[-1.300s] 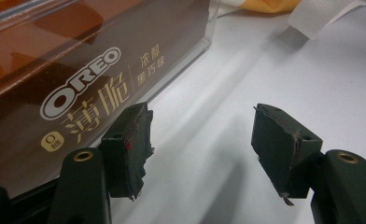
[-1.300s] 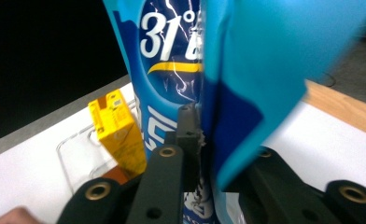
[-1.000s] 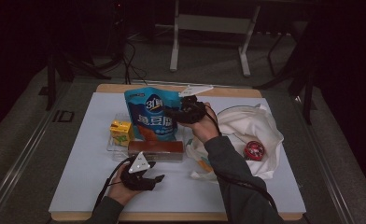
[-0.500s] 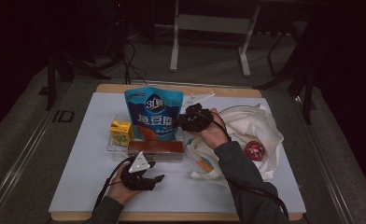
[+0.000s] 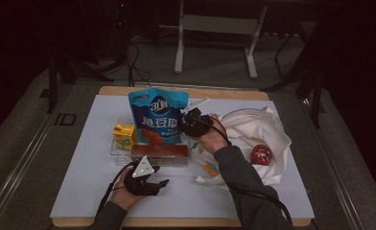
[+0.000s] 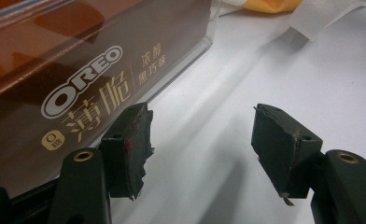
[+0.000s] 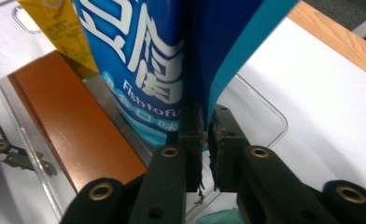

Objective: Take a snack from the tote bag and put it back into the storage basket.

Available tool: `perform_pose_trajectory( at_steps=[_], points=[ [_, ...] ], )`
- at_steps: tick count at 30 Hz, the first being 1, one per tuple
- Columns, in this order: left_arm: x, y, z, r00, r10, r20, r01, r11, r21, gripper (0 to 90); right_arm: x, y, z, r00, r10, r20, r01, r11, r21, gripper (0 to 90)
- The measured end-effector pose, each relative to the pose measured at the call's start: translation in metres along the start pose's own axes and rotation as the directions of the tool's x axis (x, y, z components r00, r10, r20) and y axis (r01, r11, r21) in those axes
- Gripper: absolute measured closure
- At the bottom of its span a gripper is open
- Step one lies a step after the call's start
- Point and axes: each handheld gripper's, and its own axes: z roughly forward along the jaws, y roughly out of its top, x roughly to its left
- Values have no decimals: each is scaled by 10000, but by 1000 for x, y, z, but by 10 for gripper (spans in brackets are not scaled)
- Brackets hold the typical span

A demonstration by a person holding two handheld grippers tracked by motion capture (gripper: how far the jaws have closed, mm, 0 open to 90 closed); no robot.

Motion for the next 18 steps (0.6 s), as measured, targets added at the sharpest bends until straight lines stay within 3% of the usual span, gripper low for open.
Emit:
perform_pose_trajectory(
  at_steps=[5,18],
  points=[
    [0,0,0,10000,36,7,-37,10000,62,375,6,5,5,9986,-53,527,48,9999,95,899],
    [0,0,0,10000,43,18,-43,10000,81,375,22,21,16,9919,-73,1270,21,9992,410,900]
  ],
)
